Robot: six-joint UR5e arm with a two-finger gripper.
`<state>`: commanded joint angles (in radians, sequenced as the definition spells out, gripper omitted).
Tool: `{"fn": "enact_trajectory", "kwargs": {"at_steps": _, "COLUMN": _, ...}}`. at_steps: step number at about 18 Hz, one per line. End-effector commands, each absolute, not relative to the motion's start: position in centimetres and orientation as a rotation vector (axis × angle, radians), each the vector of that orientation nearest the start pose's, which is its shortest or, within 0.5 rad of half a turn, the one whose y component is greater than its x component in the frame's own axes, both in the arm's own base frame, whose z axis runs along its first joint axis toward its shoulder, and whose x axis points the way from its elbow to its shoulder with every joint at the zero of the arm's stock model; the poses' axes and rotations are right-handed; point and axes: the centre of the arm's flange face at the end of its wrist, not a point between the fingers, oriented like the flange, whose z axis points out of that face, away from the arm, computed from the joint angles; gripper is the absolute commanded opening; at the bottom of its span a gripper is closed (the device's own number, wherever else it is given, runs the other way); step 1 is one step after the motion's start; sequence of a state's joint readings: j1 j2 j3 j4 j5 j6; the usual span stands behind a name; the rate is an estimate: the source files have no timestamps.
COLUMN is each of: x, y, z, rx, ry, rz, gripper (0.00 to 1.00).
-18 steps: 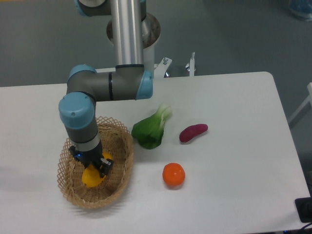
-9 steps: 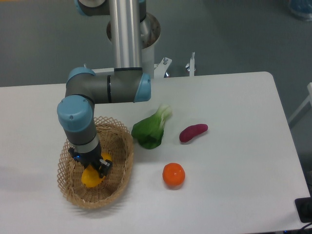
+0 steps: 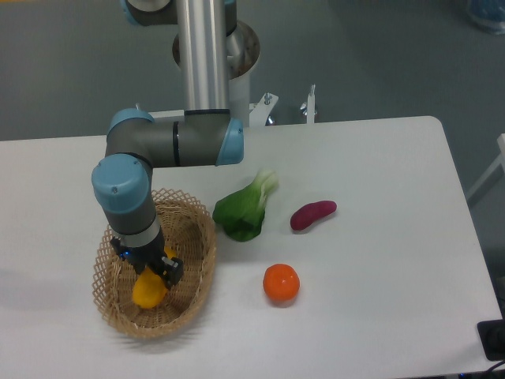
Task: Place the mango in the basket
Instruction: 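Open the gripper to release the mango and rise slightly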
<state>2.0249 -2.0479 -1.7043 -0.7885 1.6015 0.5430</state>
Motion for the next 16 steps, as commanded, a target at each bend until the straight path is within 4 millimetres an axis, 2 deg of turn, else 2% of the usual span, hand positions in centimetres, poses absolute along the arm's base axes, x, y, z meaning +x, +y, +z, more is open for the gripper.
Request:
{"fn": "enact_trajectory", "kwargs": {"at_steps": 6, "x": -16.1, "y": 62.3, "z": 25.4, "rx": -2.971, "ry": 0.136, "rz": 0.19, "gripper": 1.0}}
{"fn": "enact_trajectory", "kwargs": {"at_steps": 8, "x": -16.3, "y": 61.7, "z": 26.3, "rx": -2.963, "ry": 0.129, "rz": 0.195, "gripper": 1.0}}
{"fn": "enact_trajectory", "kwargs": {"at_steps": 11, "x": -17.3, "y": 61.4, "z": 27.0, "rx": -2.959, "ry": 0.106, "rz": 0.205, "gripper": 1.0}}
{"fn": "enact_trajectory", "kwargs": {"at_steps": 13, "x": -19.5, "y": 60.5, "z": 28.7, "rx": -2.94, "ry": 0.06, "rz": 0.228, "gripper": 1.0}}
{"fn": "enact_trajectory", "kwargs": {"at_steps": 16, "x": -20.7, "y": 59.8, "z": 29.9, "rx": -2.928, "ry": 0.097, "rz": 0.249, "gripper": 1.0}}
